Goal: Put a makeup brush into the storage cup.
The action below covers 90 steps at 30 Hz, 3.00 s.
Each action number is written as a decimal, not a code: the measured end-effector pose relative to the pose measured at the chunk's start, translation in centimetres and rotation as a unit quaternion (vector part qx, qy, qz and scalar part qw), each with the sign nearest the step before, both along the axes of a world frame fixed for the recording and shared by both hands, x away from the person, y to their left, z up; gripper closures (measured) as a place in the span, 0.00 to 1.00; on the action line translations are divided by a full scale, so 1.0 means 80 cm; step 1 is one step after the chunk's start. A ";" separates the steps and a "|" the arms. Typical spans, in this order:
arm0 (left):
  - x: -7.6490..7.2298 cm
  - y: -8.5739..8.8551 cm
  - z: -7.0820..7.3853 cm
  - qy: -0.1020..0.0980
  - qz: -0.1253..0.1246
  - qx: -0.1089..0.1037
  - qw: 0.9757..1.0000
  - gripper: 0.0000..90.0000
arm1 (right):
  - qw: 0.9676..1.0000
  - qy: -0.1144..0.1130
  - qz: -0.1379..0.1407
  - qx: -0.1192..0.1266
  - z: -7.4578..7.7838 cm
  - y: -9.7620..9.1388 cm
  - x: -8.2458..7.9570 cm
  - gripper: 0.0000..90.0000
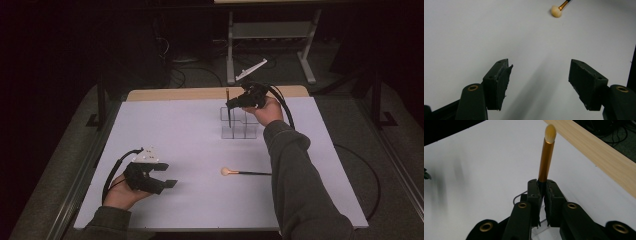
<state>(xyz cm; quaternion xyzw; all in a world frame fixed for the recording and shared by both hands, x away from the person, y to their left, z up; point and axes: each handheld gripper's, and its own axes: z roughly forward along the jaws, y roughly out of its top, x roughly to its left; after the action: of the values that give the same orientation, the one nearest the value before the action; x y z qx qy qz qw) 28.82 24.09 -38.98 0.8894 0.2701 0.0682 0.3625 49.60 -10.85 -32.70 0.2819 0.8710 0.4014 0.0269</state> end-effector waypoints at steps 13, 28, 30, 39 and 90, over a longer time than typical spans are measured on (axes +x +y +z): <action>-0.001 -0.002 -0.002 0.001 0.002 0.003 1.000 0.36 | 1.000 0.007 -0.005 -0.010 -0.011 -0.002 -0.003 0.90; -0.001 -0.002 -0.004 0.001 0.001 0.005 1.000 0.36 | 1.000 0.005 -0.005 -0.001 -0.009 -0.016 -0.013 0.82; -0.002 -0.003 -0.004 0.003 0.006 0.001 1.000 0.36 | 1.000 0.004 -0.003 -0.001 -0.008 -0.019 -0.016 0.80; -0.001 -0.003 -0.004 -0.002 -0.001 0.008 1.000 0.36 | 1.000 -0.001 0.005 0.003 -0.002 -0.027 -0.032 0.75; -0.004 -0.001 -0.002 -0.007 0.006 0.007 1.000 0.35 | 0.999 -0.014 0.041 0.004 -0.011 -0.060 -0.115 0.55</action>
<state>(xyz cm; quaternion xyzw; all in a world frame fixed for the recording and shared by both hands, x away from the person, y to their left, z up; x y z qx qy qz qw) 28.49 24.04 -39.11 0.8898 0.2729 0.0784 0.3574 40.38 -15.61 -33.54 0.2409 0.8798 0.4093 0.0218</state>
